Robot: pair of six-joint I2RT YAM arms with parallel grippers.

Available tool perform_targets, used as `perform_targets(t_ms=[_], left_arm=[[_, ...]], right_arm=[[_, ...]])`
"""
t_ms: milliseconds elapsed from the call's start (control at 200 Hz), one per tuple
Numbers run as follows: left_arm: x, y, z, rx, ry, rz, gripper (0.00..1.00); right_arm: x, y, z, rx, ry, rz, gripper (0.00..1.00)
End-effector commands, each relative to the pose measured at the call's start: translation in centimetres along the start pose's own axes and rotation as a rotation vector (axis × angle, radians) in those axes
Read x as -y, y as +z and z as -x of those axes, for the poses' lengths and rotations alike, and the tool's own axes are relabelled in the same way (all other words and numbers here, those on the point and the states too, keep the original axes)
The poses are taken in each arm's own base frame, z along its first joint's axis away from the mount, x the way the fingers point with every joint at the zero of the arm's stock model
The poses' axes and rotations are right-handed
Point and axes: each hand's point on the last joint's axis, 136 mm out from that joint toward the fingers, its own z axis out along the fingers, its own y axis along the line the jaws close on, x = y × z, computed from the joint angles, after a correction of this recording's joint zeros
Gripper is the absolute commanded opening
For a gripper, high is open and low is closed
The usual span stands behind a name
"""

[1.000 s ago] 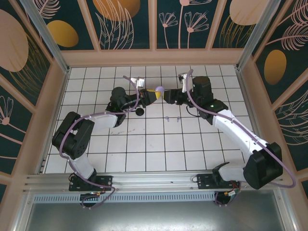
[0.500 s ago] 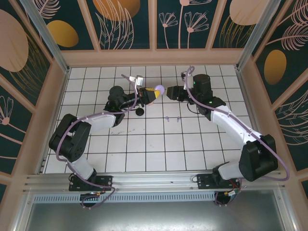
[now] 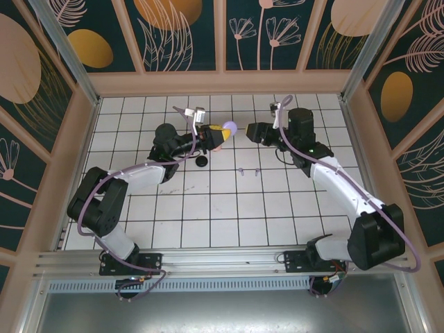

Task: Insert the wireless bluetooth earbuds into the charging case

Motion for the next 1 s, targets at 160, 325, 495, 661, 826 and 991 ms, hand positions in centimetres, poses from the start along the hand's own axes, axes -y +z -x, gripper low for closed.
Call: perform_targets(t_ms=[160, 325, 495, 661, 826, 991], left_arm=[[1.0, 0.3, 0.7, 0.006, 0.038, -0.038, 0.0], [1.0, 0.4, 0.9, 0.007, 0.043, -0.039, 0.0], [1.2, 0.4, 1.2, 0.009, 0.047, -0.041, 0.0], [1.5, 0.5, 1.5, 0.011, 0.053, -0.049, 0.0], [2.1, 0.3, 1.7, 0.013, 0.062, -0.062, 0.0], [2.3, 0.3, 1.8, 0.013, 0.065, -0.064, 0.0]], right_arm=[[-5.8, 0.0, 2.1, 0.029, -0.087, 0.13, 0.57], [-6.2, 1.1, 1.9, 0.011, -0.091, 0.132, 0.57], [-5.0, 2.3, 1.1, -0.013, -0.079, 0.101, 0.56], [-2.6, 2.5, 0.3, -0.017, -0.05, 0.051, 0.54], [0.1, 2.8, -0.1, -0.017, -0.005, 0.006, 0.52], [0.7, 3.3, -0.4, -0.03, 0.01, 0.004, 0.51]])
